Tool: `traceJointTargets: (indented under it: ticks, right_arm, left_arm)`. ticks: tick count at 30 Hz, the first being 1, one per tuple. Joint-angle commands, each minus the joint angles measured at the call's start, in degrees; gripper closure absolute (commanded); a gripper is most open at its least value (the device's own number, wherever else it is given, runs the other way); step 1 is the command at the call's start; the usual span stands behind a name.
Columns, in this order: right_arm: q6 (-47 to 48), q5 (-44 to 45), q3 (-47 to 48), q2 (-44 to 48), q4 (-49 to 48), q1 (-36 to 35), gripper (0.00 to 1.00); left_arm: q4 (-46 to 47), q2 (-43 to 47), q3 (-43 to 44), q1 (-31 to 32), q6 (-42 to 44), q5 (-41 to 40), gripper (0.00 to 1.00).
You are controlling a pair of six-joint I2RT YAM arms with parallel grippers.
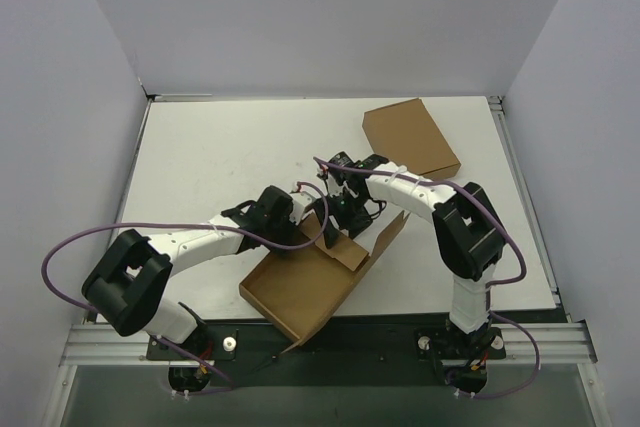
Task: Fold the paper box
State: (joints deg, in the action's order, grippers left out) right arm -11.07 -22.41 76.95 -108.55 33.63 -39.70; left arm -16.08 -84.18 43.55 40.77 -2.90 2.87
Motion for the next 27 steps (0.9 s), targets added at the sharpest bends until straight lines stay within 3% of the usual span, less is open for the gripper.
traceJointTargets:
  ticks: [1,8,14,18,25,27]
  right_arm:
    - [1.76,4.84,0.83,-1.14,-3.22,-5.56,0.33]
    - [1.22,-2.71,2.07,3.52,-3.04,-3.10,0.33]
    - [2.72,-6.42,2.16,0.36,-2.87,-3.80,0.34]
    - [3.16,-4.40,0.93,-0.08,-2.60,-2.66,0.38]
    - [5.71,0.26,-1.36,-0.17,-2.43,-2.57,0.38]
    - [5.88,0.88,-0.92,-0.78,-2.16,-2.22,0.38]
  left_arm:
    - [5.18,0.60,3.29,1.41,0.70,5.48,1.00]
    - [5.53,1.04,3.21,1.41,2.19,5.65,1.00]
    - [9.48,0.86,2.68,1.41,-0.26,9.86,1.00]
    - [10.10,1.04,2.68,0.89,-0.53,9.96,0.80]
    - [11.24,2.53,4.35,-1.84,-0.71,14.61,0.55]
    - [11.59,3.14,5.14,-2.45,-0.71,15.32,0.52]
